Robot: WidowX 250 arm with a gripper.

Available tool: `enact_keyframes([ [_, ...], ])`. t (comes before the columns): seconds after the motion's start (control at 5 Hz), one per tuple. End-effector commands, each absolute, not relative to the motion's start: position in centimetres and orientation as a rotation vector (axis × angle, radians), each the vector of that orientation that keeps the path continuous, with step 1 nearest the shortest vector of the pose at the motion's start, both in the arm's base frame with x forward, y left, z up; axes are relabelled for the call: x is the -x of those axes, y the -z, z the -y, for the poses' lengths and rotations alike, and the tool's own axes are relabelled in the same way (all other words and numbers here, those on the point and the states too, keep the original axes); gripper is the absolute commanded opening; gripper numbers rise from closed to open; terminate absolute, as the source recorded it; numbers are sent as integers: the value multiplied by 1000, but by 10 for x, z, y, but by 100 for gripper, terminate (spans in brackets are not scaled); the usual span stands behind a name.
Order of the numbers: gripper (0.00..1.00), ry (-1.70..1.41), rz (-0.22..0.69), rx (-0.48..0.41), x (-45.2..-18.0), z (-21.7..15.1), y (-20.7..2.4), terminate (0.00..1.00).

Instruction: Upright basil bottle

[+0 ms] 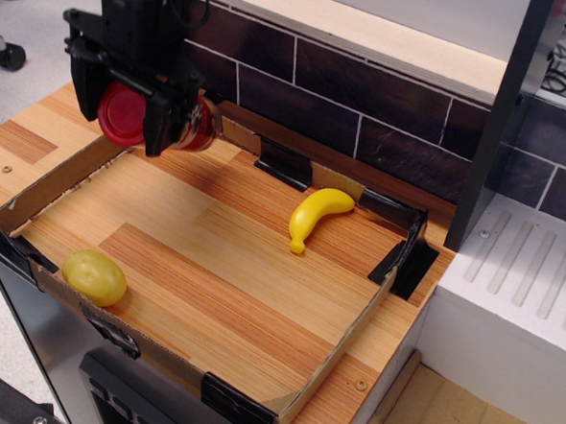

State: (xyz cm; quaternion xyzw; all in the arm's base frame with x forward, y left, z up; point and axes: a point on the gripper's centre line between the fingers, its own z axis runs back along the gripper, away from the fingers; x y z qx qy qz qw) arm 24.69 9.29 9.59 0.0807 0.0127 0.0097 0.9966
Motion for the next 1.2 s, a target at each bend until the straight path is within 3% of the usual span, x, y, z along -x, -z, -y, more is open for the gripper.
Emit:
enact_keyframes([
  [0.0,0,-69,-229,-84,-257,-97,-102,0],
  [0.4,0,-94,-458,-14,-239,-82,-94,0],
  [0.6,0,-102,-530,16,-237,-77,-93,0],
  [0.8,100,-98,-509,13,-244,-74,-92,0],
  [1.0,100,-73,-326,-45,-255,-74,-96,0],
])
